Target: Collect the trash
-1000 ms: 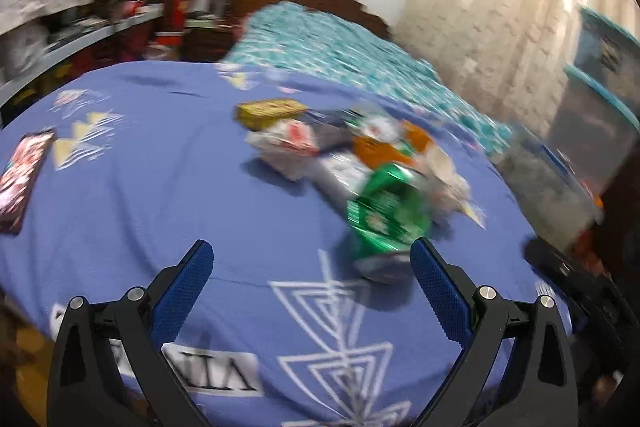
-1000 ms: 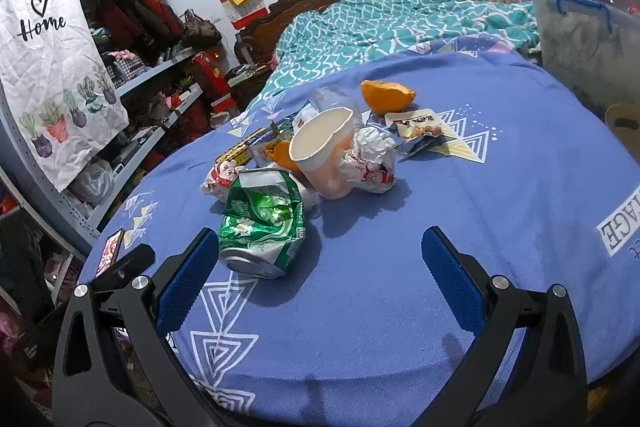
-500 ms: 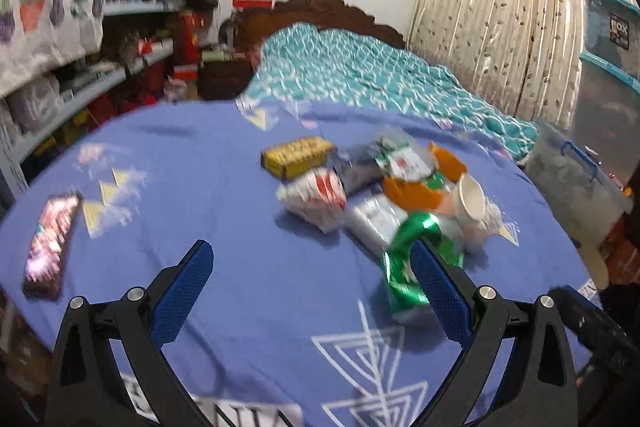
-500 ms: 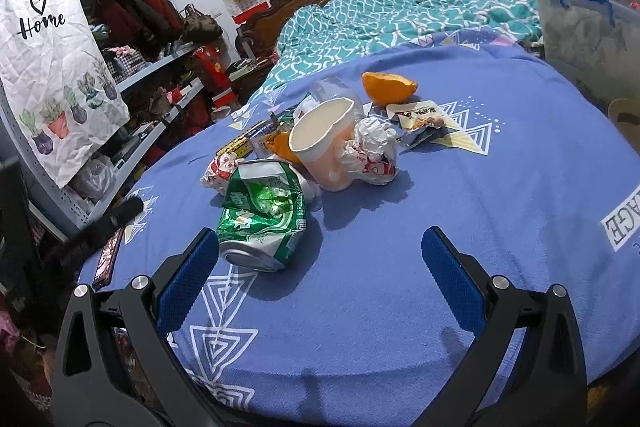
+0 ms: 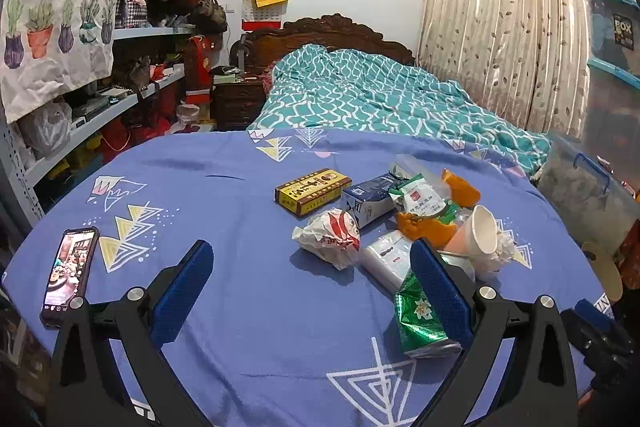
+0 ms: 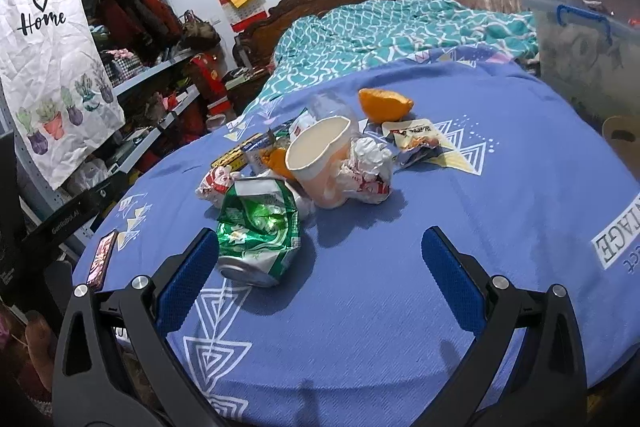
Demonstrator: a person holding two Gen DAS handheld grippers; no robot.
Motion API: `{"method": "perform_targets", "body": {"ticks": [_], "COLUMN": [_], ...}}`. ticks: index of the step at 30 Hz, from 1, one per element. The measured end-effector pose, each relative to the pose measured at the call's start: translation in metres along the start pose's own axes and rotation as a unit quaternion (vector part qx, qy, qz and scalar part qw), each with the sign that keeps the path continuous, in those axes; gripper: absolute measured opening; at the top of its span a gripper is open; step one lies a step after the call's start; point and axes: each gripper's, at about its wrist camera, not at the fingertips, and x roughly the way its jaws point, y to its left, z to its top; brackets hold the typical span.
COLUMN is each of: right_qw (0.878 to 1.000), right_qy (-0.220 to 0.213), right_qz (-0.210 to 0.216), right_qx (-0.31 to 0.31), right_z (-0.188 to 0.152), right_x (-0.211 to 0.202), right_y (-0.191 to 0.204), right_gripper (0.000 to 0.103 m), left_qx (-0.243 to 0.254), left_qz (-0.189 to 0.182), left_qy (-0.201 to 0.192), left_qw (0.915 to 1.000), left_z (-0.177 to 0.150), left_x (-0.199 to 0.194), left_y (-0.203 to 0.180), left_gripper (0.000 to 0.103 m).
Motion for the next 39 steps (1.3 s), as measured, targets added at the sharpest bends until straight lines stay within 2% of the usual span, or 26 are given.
{"method": "perform_targets", "body": {"ticks": [12, 39], "right_qw": [1.000, 1.000], "right_qy": [0.008, 0.017], "right_qz": [-0.002, -0.001], "right_qx": [0.017, 0.025], "right_z": [0.000, -0.002], "right_x": [0.004, 0.011], "right_y": [-0.010, -0.016], "right_gripper": [0.100, 0.100], "left_qx": [0.007, -0.005], "left_qz": [0.007, -0.002], "left_qy": [0.013, 0.048], "left_qw": [0.9999, 0.9988], "left_z": [-0.011, -0.020], "left_x": [0.007, 0.023], "left_y": [-0.003, 0.002], "left_gripper": [0.094, 0.094]}}
